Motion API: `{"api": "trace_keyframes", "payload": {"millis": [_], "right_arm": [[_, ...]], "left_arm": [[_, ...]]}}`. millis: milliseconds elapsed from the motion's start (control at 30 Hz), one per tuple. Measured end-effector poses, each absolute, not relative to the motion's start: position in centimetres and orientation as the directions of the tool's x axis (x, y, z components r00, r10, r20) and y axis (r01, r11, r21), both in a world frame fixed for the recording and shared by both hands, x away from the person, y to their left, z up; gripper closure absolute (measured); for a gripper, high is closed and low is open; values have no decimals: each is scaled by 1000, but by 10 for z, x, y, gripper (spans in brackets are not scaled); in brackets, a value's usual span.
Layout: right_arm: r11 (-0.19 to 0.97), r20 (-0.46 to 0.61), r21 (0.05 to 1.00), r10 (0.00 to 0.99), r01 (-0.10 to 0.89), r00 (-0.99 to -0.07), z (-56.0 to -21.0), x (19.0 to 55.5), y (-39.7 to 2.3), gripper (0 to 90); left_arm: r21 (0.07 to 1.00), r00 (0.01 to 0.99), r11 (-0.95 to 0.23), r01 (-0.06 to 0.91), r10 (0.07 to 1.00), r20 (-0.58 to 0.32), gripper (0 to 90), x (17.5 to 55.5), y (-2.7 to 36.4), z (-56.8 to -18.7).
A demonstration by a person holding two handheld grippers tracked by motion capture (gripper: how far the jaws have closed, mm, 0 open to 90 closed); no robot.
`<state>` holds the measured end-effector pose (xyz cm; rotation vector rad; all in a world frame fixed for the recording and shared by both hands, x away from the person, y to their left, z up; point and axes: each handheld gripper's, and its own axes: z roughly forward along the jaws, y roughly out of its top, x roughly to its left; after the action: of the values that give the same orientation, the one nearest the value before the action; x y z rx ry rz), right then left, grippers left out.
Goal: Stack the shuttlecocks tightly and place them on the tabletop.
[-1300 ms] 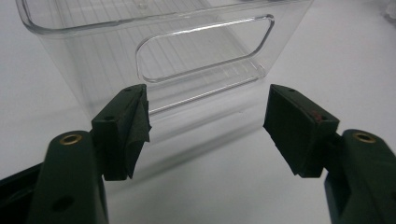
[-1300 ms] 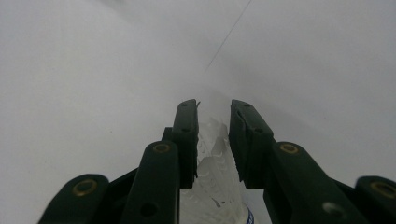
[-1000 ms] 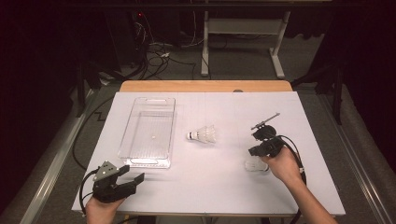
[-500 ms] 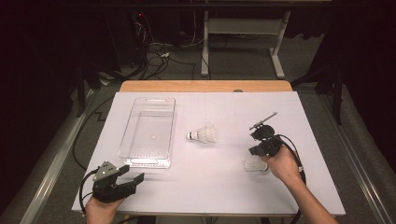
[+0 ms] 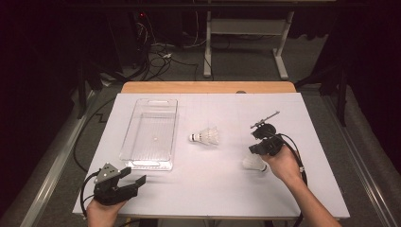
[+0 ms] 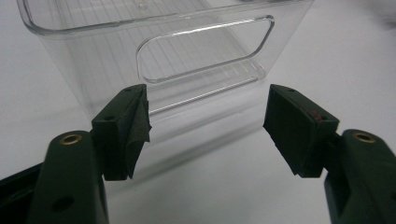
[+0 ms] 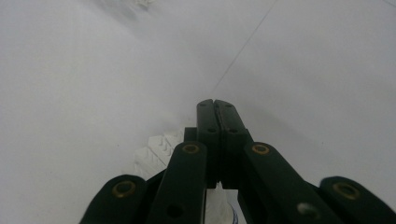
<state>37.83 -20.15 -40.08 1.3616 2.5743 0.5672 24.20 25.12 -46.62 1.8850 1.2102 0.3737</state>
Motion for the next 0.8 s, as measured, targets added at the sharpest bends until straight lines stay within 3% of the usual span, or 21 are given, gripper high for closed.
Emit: {"api": "trace_keyframes", "payload": {"millis": [800], "right_arm": [[489, 62, 493, 805, 719, -590, -401, 395, -173, 900]], "left_arm": [[776, 492, -183, 603, 852, -181, 321, 242, 252, -466]]}}
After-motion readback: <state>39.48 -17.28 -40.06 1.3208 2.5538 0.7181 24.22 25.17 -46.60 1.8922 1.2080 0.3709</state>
